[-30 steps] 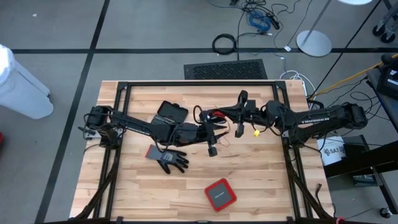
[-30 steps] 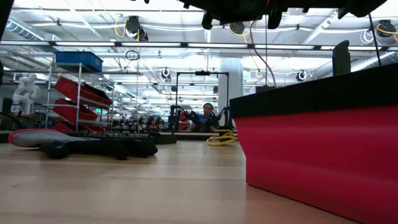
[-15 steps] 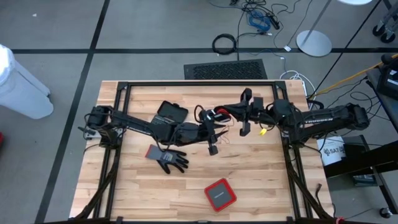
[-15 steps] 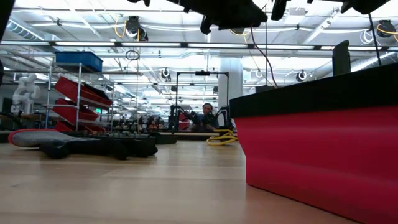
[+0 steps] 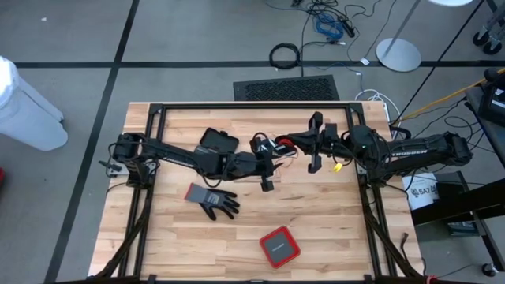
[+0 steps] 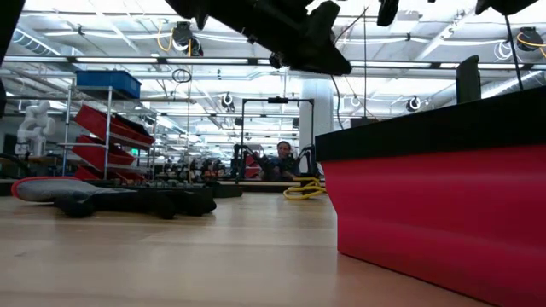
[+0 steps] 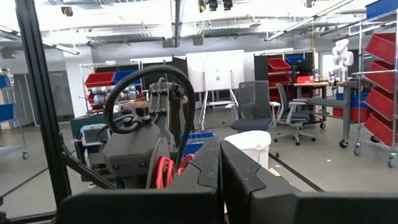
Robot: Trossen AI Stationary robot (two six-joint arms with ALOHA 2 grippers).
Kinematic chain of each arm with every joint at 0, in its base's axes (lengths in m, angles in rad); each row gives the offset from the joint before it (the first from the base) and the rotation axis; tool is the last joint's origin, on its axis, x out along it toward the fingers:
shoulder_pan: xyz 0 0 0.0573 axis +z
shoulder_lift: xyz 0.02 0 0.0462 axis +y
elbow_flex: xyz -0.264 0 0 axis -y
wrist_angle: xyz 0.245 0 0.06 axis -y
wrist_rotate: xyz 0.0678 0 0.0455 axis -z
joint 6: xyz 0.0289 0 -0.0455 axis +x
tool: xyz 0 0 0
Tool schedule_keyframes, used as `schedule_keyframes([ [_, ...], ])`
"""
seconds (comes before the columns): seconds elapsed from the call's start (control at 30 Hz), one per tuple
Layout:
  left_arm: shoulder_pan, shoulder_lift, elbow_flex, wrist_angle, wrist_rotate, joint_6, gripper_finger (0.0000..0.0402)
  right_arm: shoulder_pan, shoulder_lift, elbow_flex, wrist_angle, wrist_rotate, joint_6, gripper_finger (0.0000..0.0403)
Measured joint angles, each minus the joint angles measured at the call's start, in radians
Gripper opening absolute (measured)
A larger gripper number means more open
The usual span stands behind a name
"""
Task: Coil cords
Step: Coil the red wire onto the spool
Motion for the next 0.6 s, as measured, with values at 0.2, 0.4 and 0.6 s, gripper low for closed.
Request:
schedule_keyframes([
  [0.2,-0.001,0.000,-0.100,0.153,0.028,0.019,0.0106,0.000,-0.009,0.000,-0.012,0.000,-0.006,0.0000],
  [0.4,0.006,0.001,-0.250,0.409,0.043,0.012,0.0106,0.000,-0.009,0.000,-0.022,0.000,-0.007,0.0000],
  [0.6,0.026,0.001,-0.332,0.534,0.084,-0.019,0.0106,0.000,-0.009,0.000,-0.029,0.001,-0.011,0.0000],
])
